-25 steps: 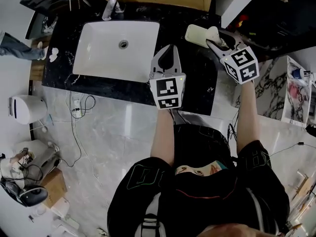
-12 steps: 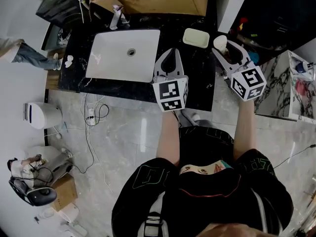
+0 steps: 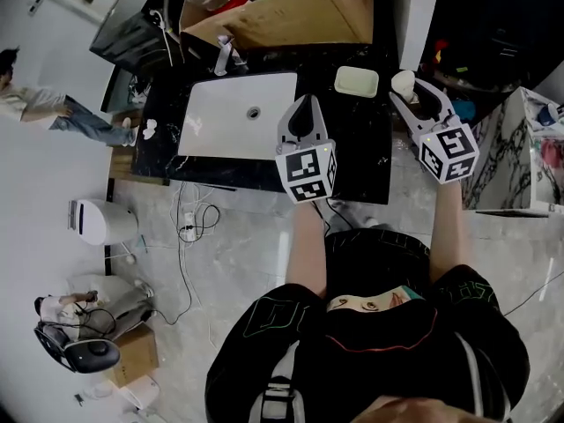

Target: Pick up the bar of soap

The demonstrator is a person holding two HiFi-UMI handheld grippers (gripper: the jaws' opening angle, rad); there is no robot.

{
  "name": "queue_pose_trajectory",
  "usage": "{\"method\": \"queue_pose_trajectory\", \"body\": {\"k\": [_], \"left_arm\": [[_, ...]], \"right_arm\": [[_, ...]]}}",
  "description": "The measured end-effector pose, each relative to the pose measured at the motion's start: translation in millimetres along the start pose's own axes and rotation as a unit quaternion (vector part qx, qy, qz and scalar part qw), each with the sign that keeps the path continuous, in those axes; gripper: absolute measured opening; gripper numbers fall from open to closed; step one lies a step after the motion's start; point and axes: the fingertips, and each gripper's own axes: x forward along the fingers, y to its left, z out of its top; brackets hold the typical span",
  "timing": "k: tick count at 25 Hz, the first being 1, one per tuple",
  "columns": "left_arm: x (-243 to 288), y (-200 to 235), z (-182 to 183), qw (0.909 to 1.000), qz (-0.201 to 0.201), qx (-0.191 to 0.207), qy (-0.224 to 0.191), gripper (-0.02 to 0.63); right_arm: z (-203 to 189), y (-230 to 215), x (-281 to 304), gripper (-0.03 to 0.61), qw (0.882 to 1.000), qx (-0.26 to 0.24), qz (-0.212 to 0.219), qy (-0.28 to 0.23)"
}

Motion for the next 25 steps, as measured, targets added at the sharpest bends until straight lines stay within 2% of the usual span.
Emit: {"method": "queue_pose_trajectory", "body": {"k": [6, 17, 25], "left_arm": [[3.0, -9.1, 4.3, 0.9999, -0.009, 0.003, -0.006, 0.009], [11.5, -21.2, 5.7, 0.9996, -0.024, -0.001, -0.011, 0.008], [17.7, -25.7, 9.7, 0.9993, -0.035, -0.002, -0.014, 0.009]], "right_arm": [[10.5, -6.8, -6.7, 0.19, 0.999, 0.021, -0.011, -0.023], [14.5, -28.1, -21.4, 0.184, 0.998, 0.025, -0.041, -0.037], [18.9, -28.4, -23.7, 0.183, 0.998, 0.013, -0.033, -0.045]]}}
